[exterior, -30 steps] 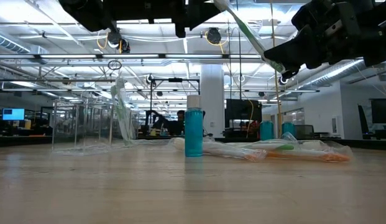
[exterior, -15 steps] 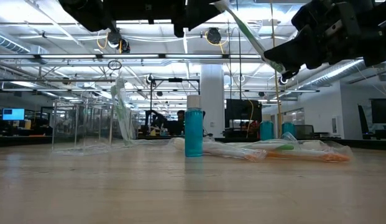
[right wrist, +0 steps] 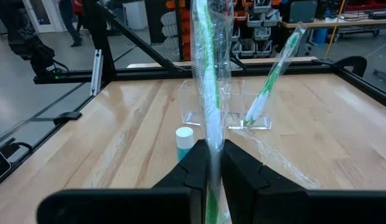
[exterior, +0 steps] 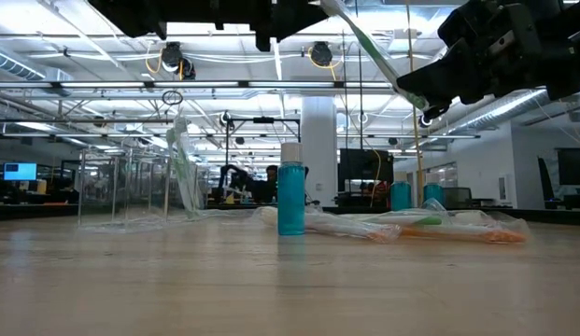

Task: Pick & Place toothbrushing station
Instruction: Put the green toothbrush into the top section of the transparent organizer

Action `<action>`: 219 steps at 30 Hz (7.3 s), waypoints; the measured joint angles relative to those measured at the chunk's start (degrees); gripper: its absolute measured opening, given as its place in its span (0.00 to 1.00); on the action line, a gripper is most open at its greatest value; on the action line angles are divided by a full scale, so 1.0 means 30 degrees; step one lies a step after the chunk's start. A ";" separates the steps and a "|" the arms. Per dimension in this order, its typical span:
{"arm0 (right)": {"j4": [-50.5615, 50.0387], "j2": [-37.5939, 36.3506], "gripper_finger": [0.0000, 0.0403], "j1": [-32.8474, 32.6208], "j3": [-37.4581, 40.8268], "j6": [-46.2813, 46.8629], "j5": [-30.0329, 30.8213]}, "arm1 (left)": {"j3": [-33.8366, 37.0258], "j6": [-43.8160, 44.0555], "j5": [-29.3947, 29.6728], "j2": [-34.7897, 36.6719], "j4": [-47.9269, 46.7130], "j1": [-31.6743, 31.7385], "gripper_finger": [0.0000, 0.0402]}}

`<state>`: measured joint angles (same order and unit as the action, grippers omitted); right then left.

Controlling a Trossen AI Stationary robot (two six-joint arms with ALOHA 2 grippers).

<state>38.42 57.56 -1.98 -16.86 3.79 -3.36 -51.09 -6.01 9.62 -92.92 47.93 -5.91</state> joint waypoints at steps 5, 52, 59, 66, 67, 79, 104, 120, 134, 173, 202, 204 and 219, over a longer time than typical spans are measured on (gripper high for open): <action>0.0137 0.0000 0.06 -0.0006 0.0000 0.0000 0.0000 | 0.0000 0.0263 -0.0003 0.0021 0.0026 0.0051 0.58; -0.0028 0.0000 0.06 -0.0006 0.0000 0.0015 0.0000 | 0.0015 0.0230 -0.0192 0.0017 -0.0046 0.0051 0.27; -0.0031 0.0000 0.06 -0.0006 0.0000 0.0015 0.0000 | 0.0015 0.0230 -0.0192 0.0015 -0.0053 0.0051 0.27; -0.0028 0.0000 0.06 -0.0006 -0.0003 0.0015 0.0007 | 0.0015 0.0230 -0.0185 0.0020 -0.0053 0.0058 0.27; -0.0030 0.0000 0.06 -0.0006 0.0000 0.0015 0.0007 | 0.0015 0.0230 -0.0185 0.0015 -0.0053 0.0051 0.27; -0.0023 0.0000 0.06 -0.0006 -0.0007 0.0015 0.0022 | 0.0022 0.0245 -0.0411 0.0020 -0.0053 0.0051 0.09; -0.1663 -0.2019 0.60 0.0002 -0.0020 0.2091 0.0015 | 0.0044 0.0543 -0.0185 0.2148 -0.2629 -0.0064 0.05; -0.3790 -0.3548 0.63 0.0002 -0.0015 0.2091 0.0020 | 0.1853 0.2705 0.4999 1.0618 -1.2285 -0.1505 0.03; -0.3766 -0.3548 0.62 0.0002 -0.0015 0.2091 0.0073 | 0.7308 0.9605 1.0613 1.8442 -1.5375 -0.1698 0.03; -0.4045 -0.3541 0.62 0.0002 0.0000 0.2082 0.0087 | 0.6892 1.5555 0.9629 2.1503 -2.3580 -0.1698 0.03; -0.4045 -0.3541 0.62 0.0002 0.0000 0.2229 0.0087 | 0.6892 1.8196 0.9812 1.6006 -2.2324 -0.1698 0.04; -0.4045 -0.3541 0.62 0.0002 0.0000 0.2229 0.0087 | 0.6892 1.8189 0.9811 1.5701 -2.2063 -0.1690 0.06; -0.4045 -0.3541 0.62 0.0002 0.0000 0.2229 0.0094 | 0.6885 1.8033 1.0161 1.4570 -2.1871 -0.1661 0.09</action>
<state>26.28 46.94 -1.98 -16.86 10.48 -3.07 -30.44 48.09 40.10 -49.21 -17.69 -10.90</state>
